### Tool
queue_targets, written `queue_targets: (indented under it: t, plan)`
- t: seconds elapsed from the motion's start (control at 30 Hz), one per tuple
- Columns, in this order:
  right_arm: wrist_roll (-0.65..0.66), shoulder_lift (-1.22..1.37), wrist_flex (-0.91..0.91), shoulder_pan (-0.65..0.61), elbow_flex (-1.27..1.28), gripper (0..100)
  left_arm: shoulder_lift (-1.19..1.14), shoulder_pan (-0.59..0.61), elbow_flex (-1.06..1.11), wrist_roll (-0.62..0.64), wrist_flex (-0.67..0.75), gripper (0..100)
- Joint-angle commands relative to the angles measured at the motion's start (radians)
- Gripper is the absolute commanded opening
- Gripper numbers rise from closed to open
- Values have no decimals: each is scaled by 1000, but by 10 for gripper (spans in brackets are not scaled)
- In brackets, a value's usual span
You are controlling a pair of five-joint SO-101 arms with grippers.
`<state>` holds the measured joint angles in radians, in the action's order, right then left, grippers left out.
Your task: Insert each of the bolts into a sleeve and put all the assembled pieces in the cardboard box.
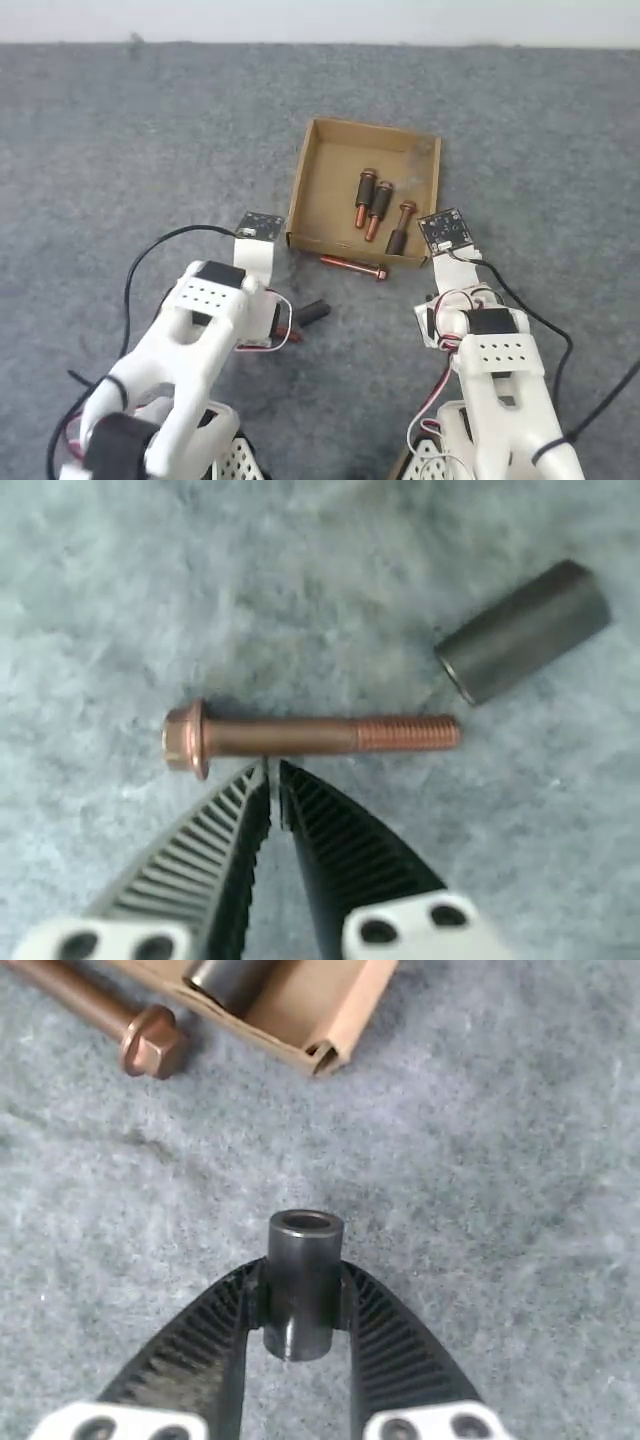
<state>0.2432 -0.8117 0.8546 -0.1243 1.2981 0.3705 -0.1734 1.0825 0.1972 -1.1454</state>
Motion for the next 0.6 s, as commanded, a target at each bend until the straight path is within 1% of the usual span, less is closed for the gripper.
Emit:
queue_targets:
  t: [0.0,0.17,0.37,0.5,0.57]
  plan:
    - [-8,-36,-18,10,-6,6,-57,5,-50,43,78,11]
    - [-8,-36,-18,12,-6,6,-155,9,-82,77,146,11]
    - [-8,-36,-18,10,-6,6,-180,75,-200,77,146,11]
    - [-8,-36,-18,10,-6,6,-186,89,-283,80,146,11]
    - [-8,-36,-18,10,-6,6,-187,83,-311,123,146,11]
